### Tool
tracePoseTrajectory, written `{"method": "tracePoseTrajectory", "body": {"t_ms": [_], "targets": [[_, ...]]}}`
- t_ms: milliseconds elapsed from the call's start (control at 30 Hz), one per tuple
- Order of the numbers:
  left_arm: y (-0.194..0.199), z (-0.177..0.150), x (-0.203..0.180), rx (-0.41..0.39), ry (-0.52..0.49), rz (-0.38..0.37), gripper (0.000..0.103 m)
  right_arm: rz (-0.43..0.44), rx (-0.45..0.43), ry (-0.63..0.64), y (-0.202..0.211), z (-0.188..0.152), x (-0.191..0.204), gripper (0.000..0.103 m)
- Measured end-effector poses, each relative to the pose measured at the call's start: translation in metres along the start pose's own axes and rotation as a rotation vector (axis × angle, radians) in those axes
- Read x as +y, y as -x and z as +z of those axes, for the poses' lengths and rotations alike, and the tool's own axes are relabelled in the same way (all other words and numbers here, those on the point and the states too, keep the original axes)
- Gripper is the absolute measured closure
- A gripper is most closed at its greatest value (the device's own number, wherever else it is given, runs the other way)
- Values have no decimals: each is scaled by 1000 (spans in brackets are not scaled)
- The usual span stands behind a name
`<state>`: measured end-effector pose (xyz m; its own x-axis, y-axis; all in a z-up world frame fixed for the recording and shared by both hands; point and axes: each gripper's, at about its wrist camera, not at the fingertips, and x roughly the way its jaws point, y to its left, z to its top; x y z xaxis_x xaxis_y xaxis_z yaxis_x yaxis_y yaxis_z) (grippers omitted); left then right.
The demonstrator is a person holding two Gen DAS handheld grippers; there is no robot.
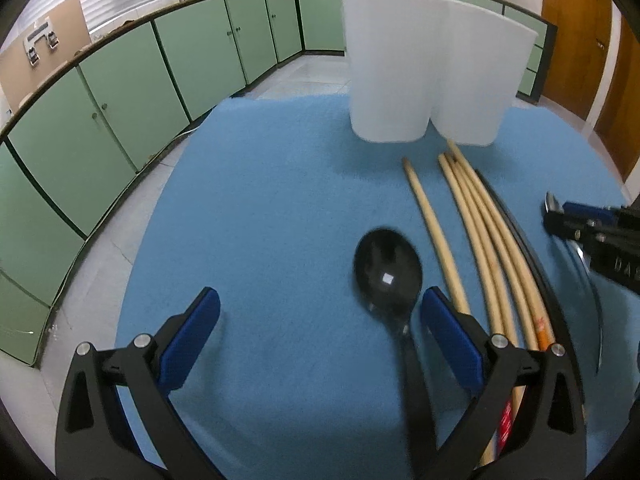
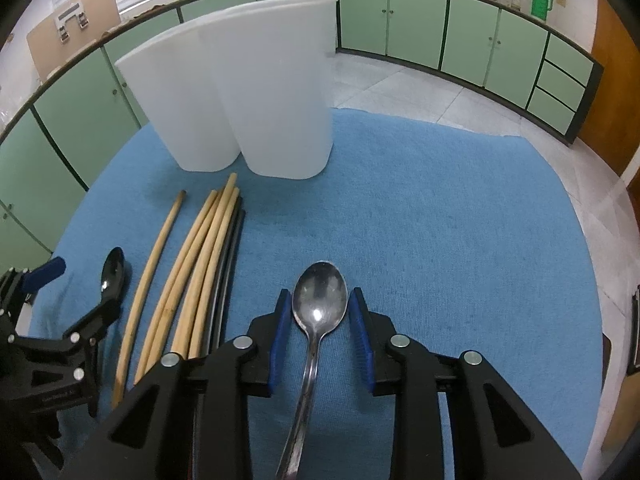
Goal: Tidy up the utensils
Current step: 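Close the right tool on the metal spoon while the left tool grasps the black spoon, then carry both spoons over the white holder and drop them in while opening both tools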
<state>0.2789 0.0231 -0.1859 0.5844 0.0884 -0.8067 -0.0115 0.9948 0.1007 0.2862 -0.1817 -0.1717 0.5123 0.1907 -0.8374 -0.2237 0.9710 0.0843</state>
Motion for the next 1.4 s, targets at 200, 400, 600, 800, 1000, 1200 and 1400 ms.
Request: {"method": "tracePoseTrajectory", "body": {"t_ms": [200, 400, 600, 800, 1000, 1200, 1400], "targets": [[-16, 14, -3, 20, 20, -38, 11, 21, 19, -11, -6, 9, -3, 71], [-12, 14, -9, 9, 25, -150, 62, 21, 15, -14, -6, 10, -3, 75], [9, 4, -17, -66, 51, -242, 69, 19, -123, 3, 23, 3, 0, 75], [63, 0, -19, -315, 71, -272, 69, 65, -311, 31, 70, 8, 3, 75], [97, 1, -17, -470, 56, -270, 69, 101, -455, 29, 106, 21, 2, 75], [130, 16, -27, -570, 34, -244, 69, 99, -565, 55, 139, 41, -1, 75], [154, 62, -24, -686, 34, -253, 69, 136, -644, 71, 164, 77, -6, 75]]}}
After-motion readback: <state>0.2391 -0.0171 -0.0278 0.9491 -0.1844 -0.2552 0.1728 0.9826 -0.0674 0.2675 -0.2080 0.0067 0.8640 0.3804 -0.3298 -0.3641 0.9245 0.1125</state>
